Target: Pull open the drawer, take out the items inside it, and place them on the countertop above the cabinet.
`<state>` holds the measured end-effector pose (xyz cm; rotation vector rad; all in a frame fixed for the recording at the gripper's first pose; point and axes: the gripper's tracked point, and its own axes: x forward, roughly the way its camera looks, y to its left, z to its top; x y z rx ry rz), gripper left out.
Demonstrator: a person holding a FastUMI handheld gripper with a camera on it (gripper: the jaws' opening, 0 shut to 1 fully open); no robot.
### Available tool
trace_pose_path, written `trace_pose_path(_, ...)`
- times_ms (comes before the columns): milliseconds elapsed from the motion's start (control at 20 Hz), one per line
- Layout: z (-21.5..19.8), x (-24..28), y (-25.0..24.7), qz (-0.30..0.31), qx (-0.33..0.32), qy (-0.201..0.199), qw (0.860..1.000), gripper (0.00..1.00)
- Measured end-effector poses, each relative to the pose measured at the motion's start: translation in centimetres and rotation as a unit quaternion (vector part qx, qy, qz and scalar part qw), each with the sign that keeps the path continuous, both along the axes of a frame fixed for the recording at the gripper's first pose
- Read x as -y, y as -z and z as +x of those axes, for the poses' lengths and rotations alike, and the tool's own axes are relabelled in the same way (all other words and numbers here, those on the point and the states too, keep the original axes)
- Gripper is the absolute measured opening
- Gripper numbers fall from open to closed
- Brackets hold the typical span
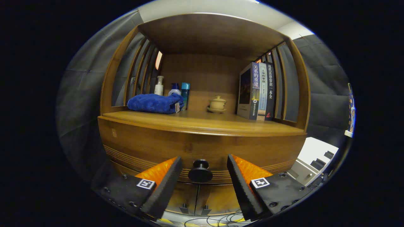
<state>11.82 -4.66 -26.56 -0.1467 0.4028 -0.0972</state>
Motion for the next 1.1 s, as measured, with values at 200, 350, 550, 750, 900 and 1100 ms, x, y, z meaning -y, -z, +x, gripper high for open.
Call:
trace_pose_path(200,0.7,-0.4,2.1,0.046,-0.02,0.0,0.999,0.89)
trace_pose_path(350,1.1,0.0,2.0,0.036,-0.012,0.01,0.999,0.73)
trace_pose_path(550,0.9,-0.1,2.0,0.049,-0.017,0.009,0.999,0.52)
trace_pose_path(750,0.7,0.0,2.0,0.041,-0.023,0.001,0.999,0.35)
trace_pose_path(900,-0.9,-0.2,1.8,0.027,-0.025,-0.011,0.999,0.36)
trace_pose_path(1100,-4.2,-0.6,1.2,0.033,-0.03,-0.01,0.999,0.36)
